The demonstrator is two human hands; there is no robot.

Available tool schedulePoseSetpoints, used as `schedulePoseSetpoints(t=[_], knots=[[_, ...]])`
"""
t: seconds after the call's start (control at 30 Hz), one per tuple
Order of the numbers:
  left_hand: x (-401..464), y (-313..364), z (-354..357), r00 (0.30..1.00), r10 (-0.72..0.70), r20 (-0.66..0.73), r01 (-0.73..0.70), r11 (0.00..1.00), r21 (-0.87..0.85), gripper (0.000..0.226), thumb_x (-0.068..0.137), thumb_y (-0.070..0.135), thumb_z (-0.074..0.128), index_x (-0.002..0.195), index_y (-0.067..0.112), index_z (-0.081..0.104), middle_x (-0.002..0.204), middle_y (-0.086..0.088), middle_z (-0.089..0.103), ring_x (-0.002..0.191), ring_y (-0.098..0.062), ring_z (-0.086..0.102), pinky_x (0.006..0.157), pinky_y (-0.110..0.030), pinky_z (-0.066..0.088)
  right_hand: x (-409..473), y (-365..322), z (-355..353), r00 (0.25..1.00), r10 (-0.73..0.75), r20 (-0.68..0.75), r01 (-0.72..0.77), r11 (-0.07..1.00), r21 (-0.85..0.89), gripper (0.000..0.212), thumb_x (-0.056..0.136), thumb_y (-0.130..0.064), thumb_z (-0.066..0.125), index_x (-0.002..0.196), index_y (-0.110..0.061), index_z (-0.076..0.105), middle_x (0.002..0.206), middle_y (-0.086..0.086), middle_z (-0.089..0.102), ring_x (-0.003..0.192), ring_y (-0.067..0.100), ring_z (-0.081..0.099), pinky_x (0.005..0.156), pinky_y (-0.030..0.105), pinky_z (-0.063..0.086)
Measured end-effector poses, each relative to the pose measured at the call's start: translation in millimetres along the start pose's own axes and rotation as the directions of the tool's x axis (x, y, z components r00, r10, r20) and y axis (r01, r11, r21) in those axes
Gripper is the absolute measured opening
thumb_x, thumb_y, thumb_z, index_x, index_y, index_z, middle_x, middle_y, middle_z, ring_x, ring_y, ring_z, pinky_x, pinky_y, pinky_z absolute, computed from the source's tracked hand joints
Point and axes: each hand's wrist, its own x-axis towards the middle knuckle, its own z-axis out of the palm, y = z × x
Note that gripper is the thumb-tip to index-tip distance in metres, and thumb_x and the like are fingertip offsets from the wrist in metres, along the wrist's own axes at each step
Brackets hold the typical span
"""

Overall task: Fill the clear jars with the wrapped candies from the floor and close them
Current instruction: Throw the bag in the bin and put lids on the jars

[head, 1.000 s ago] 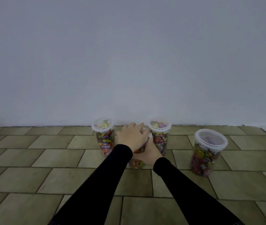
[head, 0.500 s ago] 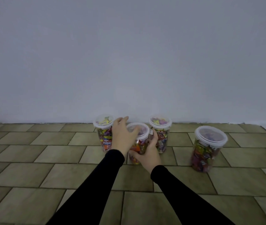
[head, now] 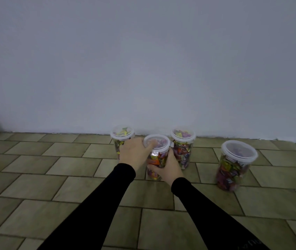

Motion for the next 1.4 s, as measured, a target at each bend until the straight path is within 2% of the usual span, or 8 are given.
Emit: schedulePoseSetpoints(t=[0.1,0.27,0.53,0.8,1.0,1.13,1.27,1.4], knots=[[0.9,-4.3,-6.7,0.98,0.188,0.07,-0.193,0.978,0.074,0.085,0.061,0.087,0.043,0.114,0.024,0.063,0.112,0.002,0.064,0.11,-0.018,0.053,0.092,-0.033,0.042,0.1,-3.2,-3.4,1.0,-0.02,0.012,0.02,1.0,-0.023,0.095,0.065,-0.028,0.087,0.142,-0.021,0.03,0.128,-0.015,0.047,0.116,-0.002,0.042,0.095,0.012,0.033],[-6.4,-3.8,5.1,0.991,0.118,0.068,-0.114,0.992,-0.062,0.073,0.077,0.058,0.069,0.137,0.021,0.049,0.125,-0.003,0.048,0.122,-0.02,0.039,0.094,-0.03,0.035,0.3,-5.5,-4.1,1.0,0.015,0.002,-0.015,0.999,-0.05,0.096,0.065,-0.028,0.087,0.142,-0.02,0.03,0.128,-0.013,0.048,0.113,-0.001,0.044,0.091,0.013,0.034],[-1.0,26.6,4.5,1.0,0.009,-0.014,-0.005,0.969,0.247,0.087,0.065,0.09,0.042,0.113,0.02,0.059,0.121,-0.004,0.051,0.118,-0.026,0.05,0.098,-0.043,0.04,-1.6,-11.9,1.5,0.998,0.069,-0.015,-0.07,0.99,-0.12,0.098,0.068,-0.027,0.084,0.145,-0.013,0.024,0.136,0.002,0.048,0.126,0.019,0.047,0.098,0.027,0.04],[-2.5,49.9,28.0,0.988,-0.156,0.003,0.154,0.977,0.144,0.075,0.07,0.06,0.062,0.125,0.013,0.04,0.125,-0.012,0.038,0.117,-0.034,0.042,0.091,-0.042,0.037,-8.6,-15.7,8.5,0.992,0.106,-0.072,-0.117,0.979,-0.17,0.05,0.086,-0.007,0.064,0.132,-0.006,0.044,0.125,0.011,0.056,0.112,0.027,0.056,0.08,0.022,0.037],[0.0,26.8,11.5,0.991,-0.102,0.085,0.094,0.992,0.085,0.078,0.064,0.077,0.06,0.12,0.025,0.046,0.12,-0.005,0.042,0.12,-0.027,0.042,0.099,-0.045,0.037,-9.8,-28.1,-3.3,0.98,0.188,0.064,-0.174,0.968,-0.18,0.087,0.069,-0.019,0.083,0.14,-0.012,0.033,0.13,0.002,0.052,0.119,0.02,0.052,0.095,0.03,0.045],[-4.3,-0.9,4.6,0.99,0.138,0.024,-0.139,0.99,0.035,0.071,0.071,0.068,0.067,0.128,0.029,0.051,0.133,-0.002,0.04,0.125,-0.023,0.038,0.102,-0.039,0.036,-10.5,-55.8,-26.3,0.985,0.159,0.063,-0.08,0.751,-0.656,0.024,0.091,-0.006,0.054,0.115,-0.001,0.058,0.12,0.015,0.061,0.111,0.029,0.06,0.089,0.033,0.048],[-2.2,-16.1,10.5,0.89,0.449,0.079,-0.455,0.881,0.127,0.076,0.068,0.046,0.079,0.134,0.027,0.049,0.138,-0.004,0.044,0.127,-0.025,0.037,0.102,-0.044,0.038,4.6,-85.5,-48.2,0.996,-0.08,-0.034,0.019,0.579,-0.815,0.025,0.093,-0.007,0.042,0.112,-0.007,0.059,0.119,0.014,0.059,0.113,0.03,0.056,0.086,0.038,0.048],[-1.6,-17.7,21.4,0.873,0.485,0.057,-0.485,0.848,0.213,0.083,0.057,0.019,0.081,0.133,0.021,0.049,0.133,-0.008,0.052,0.117,-0.032,0.046,0.091,-0.048,0.048,20.5,-77.2,-54.5,0.995,-0.094,-0.042,-0.007,0.35,-0.937,0.041,0.092,-0.015,0.042,0.133,-0.018,0.04,0.141,0.01,0.034,0.132,0.032,0.031,0.096,0.046,0.036]])
